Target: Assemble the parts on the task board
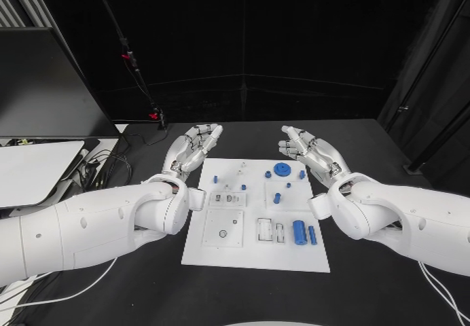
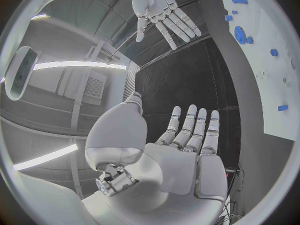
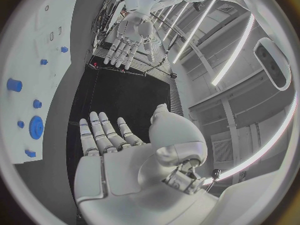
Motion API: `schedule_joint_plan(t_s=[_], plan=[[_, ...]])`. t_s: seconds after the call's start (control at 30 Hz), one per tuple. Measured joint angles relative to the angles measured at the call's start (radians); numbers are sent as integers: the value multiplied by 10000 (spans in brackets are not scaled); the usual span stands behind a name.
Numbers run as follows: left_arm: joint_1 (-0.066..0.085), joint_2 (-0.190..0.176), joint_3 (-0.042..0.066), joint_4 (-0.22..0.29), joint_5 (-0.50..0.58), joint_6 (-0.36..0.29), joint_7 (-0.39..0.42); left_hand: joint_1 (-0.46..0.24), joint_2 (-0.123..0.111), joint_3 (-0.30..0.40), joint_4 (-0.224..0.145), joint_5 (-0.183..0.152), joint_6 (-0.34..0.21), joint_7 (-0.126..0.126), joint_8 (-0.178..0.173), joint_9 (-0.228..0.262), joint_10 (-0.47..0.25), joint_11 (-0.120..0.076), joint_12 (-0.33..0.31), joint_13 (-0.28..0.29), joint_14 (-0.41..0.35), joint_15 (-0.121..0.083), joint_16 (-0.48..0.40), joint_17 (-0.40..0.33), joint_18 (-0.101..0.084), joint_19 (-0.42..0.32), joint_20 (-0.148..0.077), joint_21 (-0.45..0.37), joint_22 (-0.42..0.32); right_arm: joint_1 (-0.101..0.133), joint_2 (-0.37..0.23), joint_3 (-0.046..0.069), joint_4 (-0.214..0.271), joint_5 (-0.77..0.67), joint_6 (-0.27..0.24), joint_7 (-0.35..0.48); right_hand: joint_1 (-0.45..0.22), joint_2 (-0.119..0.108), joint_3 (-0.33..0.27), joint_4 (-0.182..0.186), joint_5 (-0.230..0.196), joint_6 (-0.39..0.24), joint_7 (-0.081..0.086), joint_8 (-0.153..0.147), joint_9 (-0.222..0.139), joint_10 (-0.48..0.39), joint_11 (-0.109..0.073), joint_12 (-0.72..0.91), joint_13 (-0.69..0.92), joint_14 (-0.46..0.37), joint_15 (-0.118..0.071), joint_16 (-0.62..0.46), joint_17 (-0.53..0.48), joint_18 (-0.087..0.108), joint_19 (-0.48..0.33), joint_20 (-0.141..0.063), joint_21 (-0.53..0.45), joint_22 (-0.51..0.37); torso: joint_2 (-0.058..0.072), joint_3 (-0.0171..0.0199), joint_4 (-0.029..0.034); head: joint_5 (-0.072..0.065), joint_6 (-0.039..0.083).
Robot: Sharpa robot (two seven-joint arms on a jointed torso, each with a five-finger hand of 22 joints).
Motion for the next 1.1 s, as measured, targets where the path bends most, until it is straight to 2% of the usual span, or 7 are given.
schedule_joint_plan(t_s=[0.13,0.3,0.43,0.5,0.77,0.97,1.1], plan=[[0,11,0,-7,-1,3,0,0,0,0,0,0,0,0,0,-12,0,0,0,0,0,0,0,0,0,0,0,0,0,0,-32,0,-24,-8,5,-2,0,0,0,0,0,0,0,0,0,0,0,0,0,0,0,0,0,0,0,0,0,0,103,-3,22,-54,-35],[0,6,0,8,-2,12,0,3,2,0,0,0,0,0,38,-22,0,0,0,-1,0,0,0,0,-1,0,0,0,0,0,-73,0,-26,-15,14,-2,0,0,0,0,0,0,0,0,-1,0,0,0,-1,0,0,0,-1,1,0,0,0,-1,237,9,85,-71,-71],[9,-5,0,42,-3,16,1,22,119,0,0,0,68,2,38,-41,0,0,41,-1,0,0,0,-1,0,0,0,50,-1,0,-130,0,-27,-24,25,-2,0,0,0,0,0,0,0,18,-1,0,0,0,-1,0,0,0,-1,0,0,0,0,-1,380,25,154,-84,-105],[12,-11,0,59,-3,18,1,73,210,0,0,0,68,3,37,-57,0,0,41,-1,0,0,0,-1,0,0,0,60,-1,0,-164,0,-28,-33,31,-2,0,0,0,0,0,0,0,59,-1,0,0,39,-1,0,0,46,2,-1,0,0,0,-1,446,35,183,-96,-106],[21,-26,0,79,-4,34,1,73,210,0,0,0,68,3,38,-69,0,0,40,-2,0,-1,0,-1,0,0,0,60,-2,1,-268,5,-64,-117,72,-36,160,-29,-60,4,0,0,0,175,-12,127,15,319,31,219,32,414,38,-1,234,51,156,114,684,55,282,-185,-54],[24,47,0,20,-4,47,1,139,276,28,-28,40,68,2,77,-87,-1,0,40,-2,0,0,0,-1,0,-1,0,60,-2,2,-384,6,-27,-204,111,-87,160,-28,-88,-23,0,0,0,189,-11,163,-22,398,42,218,33,414,38,-1,235,52,156,114,808,76,370,-295,-62],[27,68,1,-23,-5,52,1,139,276,28,-28,40,68,2,77,-87,-1,0,40,-2,0,0,0,-2,0,0,-1,60,-2,5,-452,10,6,-259,139,-118,162,-26,-115,4,0,19,-19,232,-11,202,12,469,44,289,34,465,37,-1,236,50,198,128,877,86,404,-348,-67]])
